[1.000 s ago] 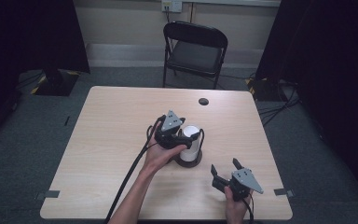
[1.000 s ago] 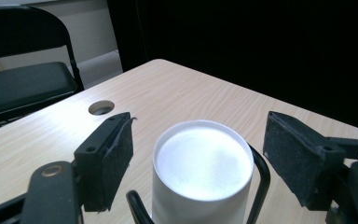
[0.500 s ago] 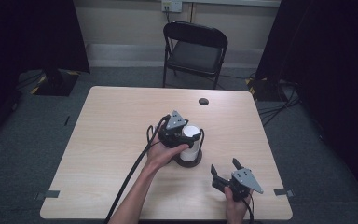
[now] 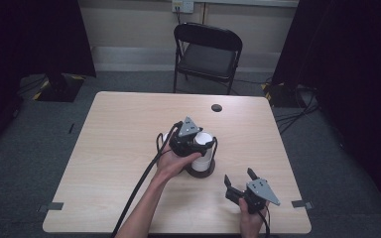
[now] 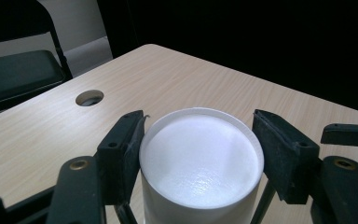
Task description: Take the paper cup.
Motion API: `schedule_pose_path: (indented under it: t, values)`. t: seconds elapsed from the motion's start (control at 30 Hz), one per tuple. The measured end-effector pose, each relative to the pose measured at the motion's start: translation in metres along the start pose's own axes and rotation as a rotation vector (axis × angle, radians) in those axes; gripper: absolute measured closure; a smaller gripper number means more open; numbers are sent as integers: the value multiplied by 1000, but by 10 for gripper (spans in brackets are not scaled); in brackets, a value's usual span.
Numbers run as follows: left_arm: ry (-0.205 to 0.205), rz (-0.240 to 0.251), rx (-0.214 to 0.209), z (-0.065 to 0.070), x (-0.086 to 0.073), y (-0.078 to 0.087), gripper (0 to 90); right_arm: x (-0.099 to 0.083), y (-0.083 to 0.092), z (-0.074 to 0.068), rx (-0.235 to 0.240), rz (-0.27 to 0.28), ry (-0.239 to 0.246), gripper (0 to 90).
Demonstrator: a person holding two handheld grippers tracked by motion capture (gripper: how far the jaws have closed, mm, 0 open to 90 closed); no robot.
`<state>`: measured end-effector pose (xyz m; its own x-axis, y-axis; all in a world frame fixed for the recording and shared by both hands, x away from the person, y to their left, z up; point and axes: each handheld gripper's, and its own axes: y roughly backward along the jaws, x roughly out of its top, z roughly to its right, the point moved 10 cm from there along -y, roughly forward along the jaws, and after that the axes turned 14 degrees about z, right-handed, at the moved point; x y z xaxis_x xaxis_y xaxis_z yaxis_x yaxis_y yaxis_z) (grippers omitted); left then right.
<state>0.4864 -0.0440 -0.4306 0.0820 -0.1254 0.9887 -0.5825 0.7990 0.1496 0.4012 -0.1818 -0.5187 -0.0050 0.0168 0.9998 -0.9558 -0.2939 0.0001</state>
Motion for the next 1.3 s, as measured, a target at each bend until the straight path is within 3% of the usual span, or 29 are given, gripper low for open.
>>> schedule_pose_path:
  t: [0.47, 0.9, 1.3]
  values:
    - [-14, 49, 7, 3, 11, 7, 361, 0, 0, -1, 4, -7, 1, 137]
    - [19, 130, 36, -3, 29, 18, 361, -1, 0, -1, 5, -8, 0, 137]
    - [20, 161, 42, -4, 37, 23, 361, -1, 0, -1, 4, -9, -1, 137]
